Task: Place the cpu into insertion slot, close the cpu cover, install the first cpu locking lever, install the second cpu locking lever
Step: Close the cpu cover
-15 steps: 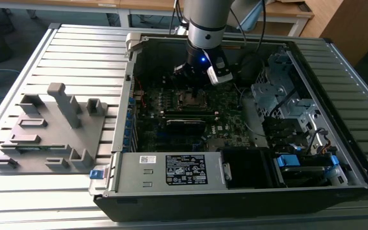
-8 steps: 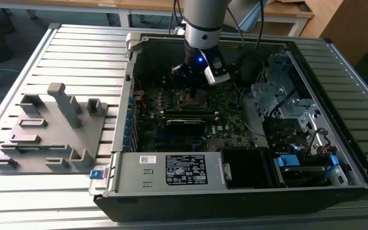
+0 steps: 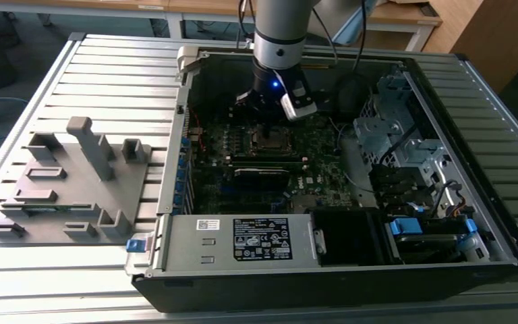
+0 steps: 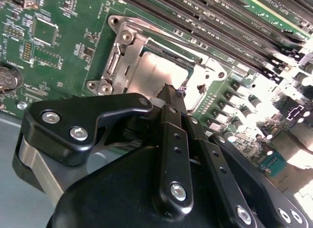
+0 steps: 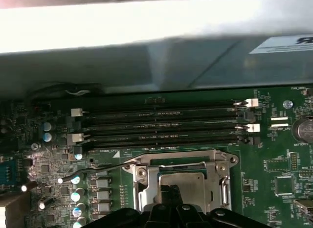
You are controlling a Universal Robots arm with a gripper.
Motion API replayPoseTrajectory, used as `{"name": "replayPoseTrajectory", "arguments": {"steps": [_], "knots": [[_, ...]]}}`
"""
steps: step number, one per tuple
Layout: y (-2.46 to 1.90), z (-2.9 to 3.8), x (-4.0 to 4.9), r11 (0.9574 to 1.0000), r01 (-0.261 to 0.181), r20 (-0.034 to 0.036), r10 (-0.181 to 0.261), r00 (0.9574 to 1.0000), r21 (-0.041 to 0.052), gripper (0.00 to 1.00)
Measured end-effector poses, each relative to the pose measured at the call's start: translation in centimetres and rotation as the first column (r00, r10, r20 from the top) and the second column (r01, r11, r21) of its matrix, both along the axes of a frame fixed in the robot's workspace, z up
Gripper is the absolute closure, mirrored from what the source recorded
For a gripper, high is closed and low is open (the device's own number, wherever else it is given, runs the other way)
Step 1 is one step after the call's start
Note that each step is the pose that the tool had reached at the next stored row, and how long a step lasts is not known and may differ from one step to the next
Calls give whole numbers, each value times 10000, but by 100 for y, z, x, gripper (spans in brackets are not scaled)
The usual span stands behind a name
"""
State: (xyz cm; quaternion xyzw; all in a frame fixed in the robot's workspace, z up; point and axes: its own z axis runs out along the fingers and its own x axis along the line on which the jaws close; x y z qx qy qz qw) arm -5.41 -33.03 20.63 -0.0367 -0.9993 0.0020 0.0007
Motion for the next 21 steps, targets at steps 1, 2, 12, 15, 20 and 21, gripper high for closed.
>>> {"name": "replayPoseTrajectory", "arguments": {"steps": [1, 2, 12, 15, 20, 21], "knots": [[0, -3, -10, 10000, 0, 3, 0, 10000, 0, 90], [0, -6, -21, 10000, 0, 6, 0, 10000, 0, 90], [0, -31, -110, 10000, 0, 34, 0, 10000, -1, 90], [0, -32, -114, 10000, 0, 35, 0, 10000, -2, 90], [0, -36, -129, 10000, 0, 41, 0, 10000, 1, 90], [0, -37, -135, 10000, 0, 43, 0, 10000, -1, 90]]}}
